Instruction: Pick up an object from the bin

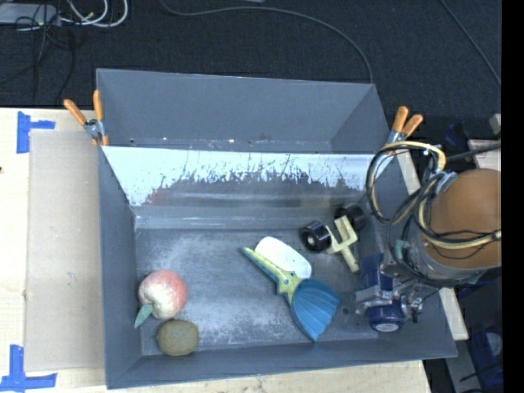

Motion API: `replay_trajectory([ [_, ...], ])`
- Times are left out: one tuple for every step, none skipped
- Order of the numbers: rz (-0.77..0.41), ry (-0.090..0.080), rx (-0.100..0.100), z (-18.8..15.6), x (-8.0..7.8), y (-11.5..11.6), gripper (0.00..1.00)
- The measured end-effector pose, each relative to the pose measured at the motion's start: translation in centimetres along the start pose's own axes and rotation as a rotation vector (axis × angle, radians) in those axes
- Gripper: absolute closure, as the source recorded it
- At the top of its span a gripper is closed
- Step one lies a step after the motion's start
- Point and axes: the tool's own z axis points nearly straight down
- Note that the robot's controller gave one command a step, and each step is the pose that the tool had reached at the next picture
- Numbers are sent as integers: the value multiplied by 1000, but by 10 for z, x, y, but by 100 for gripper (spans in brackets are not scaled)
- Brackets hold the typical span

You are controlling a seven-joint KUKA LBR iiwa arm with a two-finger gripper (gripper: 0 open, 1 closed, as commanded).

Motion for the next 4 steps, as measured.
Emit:
replay_trajectory([
  [0,-1,-9,-9,-1,2,100],
  [4,-1,-1,-30,-1,1,100],
  [4,-1,1,-33,-1,0,100],
  [5,-2,-3,-31,-1,1,100],
])
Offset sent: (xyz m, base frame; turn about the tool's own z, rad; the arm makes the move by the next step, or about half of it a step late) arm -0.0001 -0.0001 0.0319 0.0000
